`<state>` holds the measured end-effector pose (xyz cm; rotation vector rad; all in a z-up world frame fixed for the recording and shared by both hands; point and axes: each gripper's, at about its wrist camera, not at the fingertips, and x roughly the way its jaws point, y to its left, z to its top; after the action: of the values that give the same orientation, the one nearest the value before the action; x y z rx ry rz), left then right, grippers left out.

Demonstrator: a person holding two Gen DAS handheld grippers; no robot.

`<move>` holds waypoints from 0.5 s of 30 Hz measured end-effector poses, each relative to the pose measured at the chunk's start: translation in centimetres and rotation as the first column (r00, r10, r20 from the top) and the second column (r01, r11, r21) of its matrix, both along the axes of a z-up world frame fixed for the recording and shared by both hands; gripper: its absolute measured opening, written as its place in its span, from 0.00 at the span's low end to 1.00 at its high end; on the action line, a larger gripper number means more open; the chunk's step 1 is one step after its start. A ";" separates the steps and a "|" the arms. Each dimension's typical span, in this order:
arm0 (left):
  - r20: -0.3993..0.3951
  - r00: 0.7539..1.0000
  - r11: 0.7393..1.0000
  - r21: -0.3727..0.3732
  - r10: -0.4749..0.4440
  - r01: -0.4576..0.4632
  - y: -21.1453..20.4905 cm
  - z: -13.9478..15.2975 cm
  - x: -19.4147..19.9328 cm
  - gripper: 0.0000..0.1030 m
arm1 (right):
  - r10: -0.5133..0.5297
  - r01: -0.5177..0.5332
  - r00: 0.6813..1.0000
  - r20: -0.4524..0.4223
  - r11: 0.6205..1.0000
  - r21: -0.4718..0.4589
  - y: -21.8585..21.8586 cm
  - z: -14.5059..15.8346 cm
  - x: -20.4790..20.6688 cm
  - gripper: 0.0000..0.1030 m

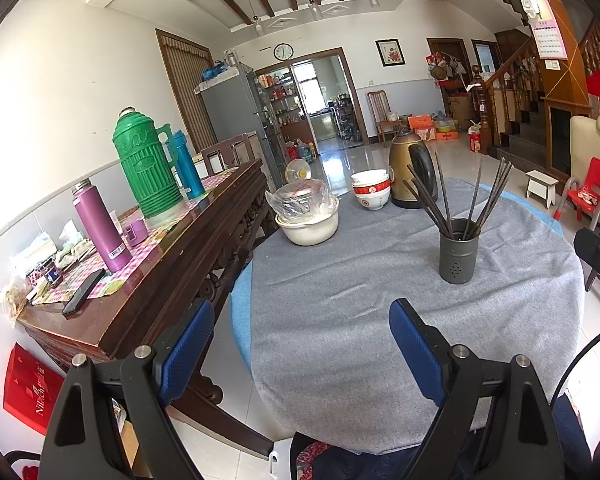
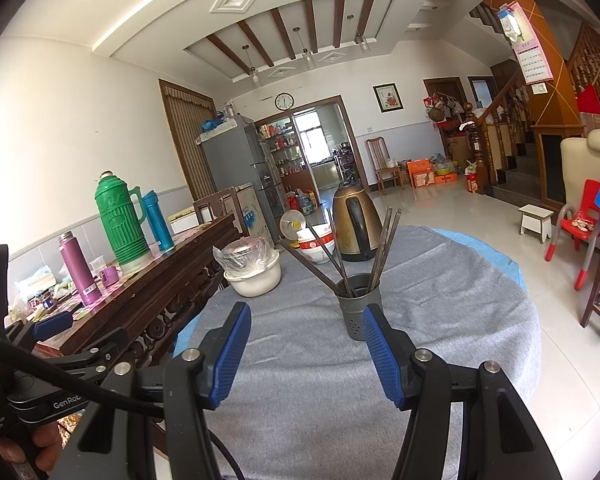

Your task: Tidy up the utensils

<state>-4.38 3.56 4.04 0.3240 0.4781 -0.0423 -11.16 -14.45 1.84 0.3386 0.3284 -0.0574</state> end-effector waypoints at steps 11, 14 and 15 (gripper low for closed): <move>0.001 1.000 1.000 -0.001 0.000 0.000 0.1 0.0 0.0 0.87 | 0.000 0.000 1.000 0.003 1.000 -0.001 0.0 0.0 0.0 0.60; 0.001 1.000 1.000 -0.001 -0.001 0.001 0.2 0.0 -0.1 0.87 | 0.000 0.000 1.000 0.006 1.000 -0.003 0.0 0.0 0.0 0.60; 0.001 1.000 1.000 -0.001 -0.001 0.001 0.1 0.0 0.0 0.87 | 0.000 0.000 1.000 0.007 1.000 -0.003 0.1 0.1 0.0 0.60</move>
<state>-4.41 3.71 4.06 0.3231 0.4766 -0.0429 -11.17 -14.39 1.92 0.3353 0.3214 -0.0564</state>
